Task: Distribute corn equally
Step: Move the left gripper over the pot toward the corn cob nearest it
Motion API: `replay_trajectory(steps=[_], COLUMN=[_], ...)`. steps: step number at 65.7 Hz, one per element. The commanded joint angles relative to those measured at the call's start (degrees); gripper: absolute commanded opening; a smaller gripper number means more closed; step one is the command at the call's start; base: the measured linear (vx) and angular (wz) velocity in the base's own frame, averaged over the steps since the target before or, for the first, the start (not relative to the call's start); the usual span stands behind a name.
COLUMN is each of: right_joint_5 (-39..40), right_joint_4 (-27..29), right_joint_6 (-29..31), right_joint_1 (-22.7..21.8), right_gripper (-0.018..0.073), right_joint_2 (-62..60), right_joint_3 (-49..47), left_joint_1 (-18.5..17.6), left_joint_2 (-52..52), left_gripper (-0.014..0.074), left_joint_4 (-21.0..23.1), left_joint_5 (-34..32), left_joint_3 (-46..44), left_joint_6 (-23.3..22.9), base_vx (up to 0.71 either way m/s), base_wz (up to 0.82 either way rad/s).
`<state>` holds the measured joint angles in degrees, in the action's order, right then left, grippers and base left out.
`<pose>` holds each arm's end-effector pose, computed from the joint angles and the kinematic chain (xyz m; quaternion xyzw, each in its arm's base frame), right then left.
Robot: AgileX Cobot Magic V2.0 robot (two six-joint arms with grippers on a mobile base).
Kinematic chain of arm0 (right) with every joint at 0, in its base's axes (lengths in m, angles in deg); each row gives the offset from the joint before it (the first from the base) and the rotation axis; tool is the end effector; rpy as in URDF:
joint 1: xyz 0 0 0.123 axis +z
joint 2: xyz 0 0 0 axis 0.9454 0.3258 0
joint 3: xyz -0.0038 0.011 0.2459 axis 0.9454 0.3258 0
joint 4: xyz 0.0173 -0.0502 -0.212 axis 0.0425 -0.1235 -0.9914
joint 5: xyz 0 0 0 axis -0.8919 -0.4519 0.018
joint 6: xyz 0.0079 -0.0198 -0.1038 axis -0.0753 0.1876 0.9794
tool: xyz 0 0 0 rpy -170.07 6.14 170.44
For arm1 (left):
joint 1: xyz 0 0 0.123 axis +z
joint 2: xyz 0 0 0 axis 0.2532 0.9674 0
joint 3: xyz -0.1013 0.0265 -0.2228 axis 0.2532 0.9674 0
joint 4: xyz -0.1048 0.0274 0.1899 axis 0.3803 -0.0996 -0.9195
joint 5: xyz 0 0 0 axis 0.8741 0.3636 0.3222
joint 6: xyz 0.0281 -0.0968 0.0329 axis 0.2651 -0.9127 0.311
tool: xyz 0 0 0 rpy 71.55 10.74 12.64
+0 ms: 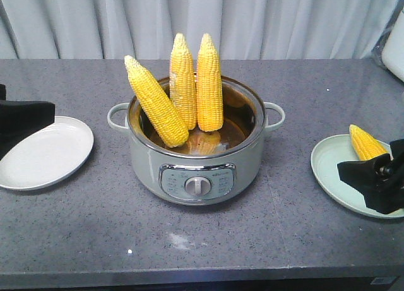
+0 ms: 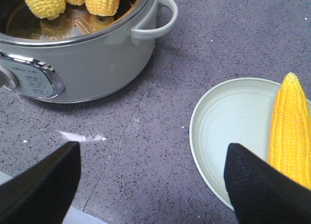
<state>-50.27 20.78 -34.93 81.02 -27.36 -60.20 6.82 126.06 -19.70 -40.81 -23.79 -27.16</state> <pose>0.1649 0.0464 0.3123 -0.1829 0.8864 0.0767 0.4182 0.1691 -0.0662 0.3599 0.1966 0.8188 -0.1887 0.5053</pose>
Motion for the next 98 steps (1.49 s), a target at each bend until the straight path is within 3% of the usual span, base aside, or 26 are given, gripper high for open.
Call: replay_trajectory(steps=[1, 14, 30, 42, 63, 88, 98], right_joint_5=[2.83, 2.7, 2.7, 2.7, 2.7, 2.65, 2.6], right_joint_4=[0.69, 0.69, 0.69, 0.69, 0.69, 0.69, 0.69], right_joint_6=[-0.11, -0.11, -0.11, -0.11, -0.11, -0.11, -0.11], right_joint_1=[0.14, 0.14, 0.14, 0.14, 0.14, 0.14, 0.14], right_gripper=[0.0582, 0.0582, 0.0582, 0.0582, 0.0582, 0.0582, 0.0582], right_joint_2=[-0.56, -0.56, -0.56, -0.56, -0.56, -0.56, -0.56], right_joint_3=[-1.35, -1.35, -1.35, -1.35, -1.35, -1.35, -1.35], left_joint_1=[-0.36, -0.36, -0.36, -0.36, -0.48, -7.52, -9.03], left_joint_2=[2.16, 11.86, 25.66, 34.43, 43.65, 50.82, 51.45], left_gripper=[0.0586, 0.064, 0.0632, 0.0615, 0.0606, 0.0589, 0.0545], left_joint_4=[6.98, 16.3, 21.03, 21.1, 22.61, 23.38, 23.54], left_joint_5=[-4.31, -4.47, -4.47, -4.34, -3.81, -6.99, -7.77], left_joint_3=[-2.32, -6.45, -13.14, -18.94, -25.99, -31.61, -31.61], left_joint_6=[4.09, 10.19, 16.38, 18.86, 19.11, 22.71, 28.82], base_vx=[0.0, 0.0, 0.0, 0.0, 0.0, 0.0, 0.0], base_wz=[0.0, 0.0, 0.0, 0.0, 0.0, 0.0, 0.0])
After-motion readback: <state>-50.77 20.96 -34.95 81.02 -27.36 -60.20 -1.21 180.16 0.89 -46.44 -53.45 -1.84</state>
